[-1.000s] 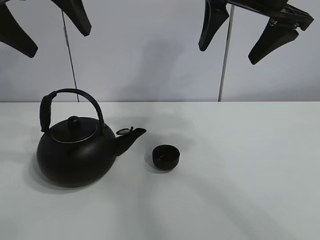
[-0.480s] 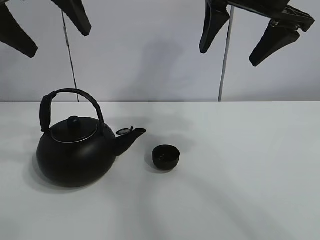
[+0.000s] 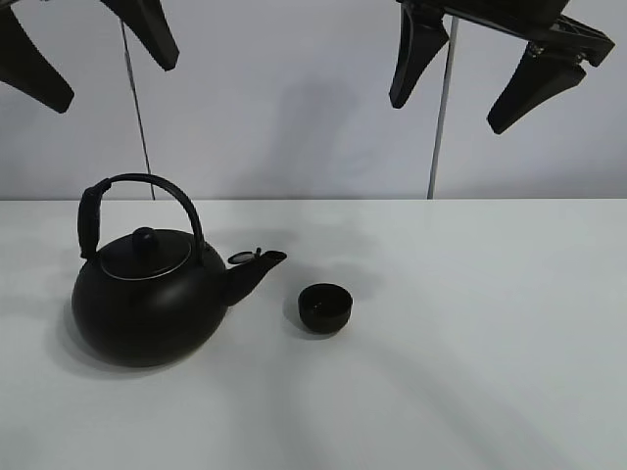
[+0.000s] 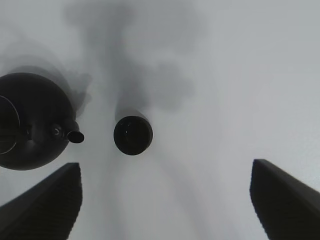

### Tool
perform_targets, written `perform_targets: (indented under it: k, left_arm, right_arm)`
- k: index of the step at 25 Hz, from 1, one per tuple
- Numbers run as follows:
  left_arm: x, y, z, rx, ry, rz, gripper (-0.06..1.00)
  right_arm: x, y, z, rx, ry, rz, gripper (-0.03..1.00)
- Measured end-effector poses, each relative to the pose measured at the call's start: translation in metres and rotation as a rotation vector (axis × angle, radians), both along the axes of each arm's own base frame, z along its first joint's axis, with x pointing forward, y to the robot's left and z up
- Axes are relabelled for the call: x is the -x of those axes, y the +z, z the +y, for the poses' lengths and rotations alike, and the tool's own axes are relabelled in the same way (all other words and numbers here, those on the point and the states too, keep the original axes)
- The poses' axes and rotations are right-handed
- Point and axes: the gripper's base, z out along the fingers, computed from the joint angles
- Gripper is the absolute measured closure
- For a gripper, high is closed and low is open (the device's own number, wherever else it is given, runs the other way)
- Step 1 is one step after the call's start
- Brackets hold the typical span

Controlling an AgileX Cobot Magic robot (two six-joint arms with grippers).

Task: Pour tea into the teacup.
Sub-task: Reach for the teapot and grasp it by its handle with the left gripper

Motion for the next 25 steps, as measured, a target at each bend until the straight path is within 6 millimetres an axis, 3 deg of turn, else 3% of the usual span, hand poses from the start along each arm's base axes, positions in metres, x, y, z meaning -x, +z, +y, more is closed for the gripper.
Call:
perform_targets:
  k: [11,13,17,21,25]
  left_arm:
    - [-0.003,0.004,0.007,-0.093,-0.023,-0.106,0.31]
    - [0.004,0.01,0.011,-0.144,-0.031,-0.186,0.33]
    - [0.039,0.014,0.019,-0.194,-0.059,-0.41,0.34]
    - [0.075,-0.014,0.035,-0.193,-0.07,-0.649,0.34]
    - [0.093,-0.075,0.055,-0.203,-0.059,-0.762,0.34]
  right_arm:
    - [-0.007,0.004,0.001,-0.026,-0.019,-0.087,0.34]
    - [-0.01,0.005,0.002,-0.034,-0.025,-0.117,0.34]
    - [-0.015,0.008,0.002,-0.051,-0.039,-0.178,0.34]
    - [-0.019,0.012,0.003,-0.068,-0.052,-0.237,0.34]
    - [-0.023,0.015,0.003,-0.082,-0.063,-0.288,0.34]
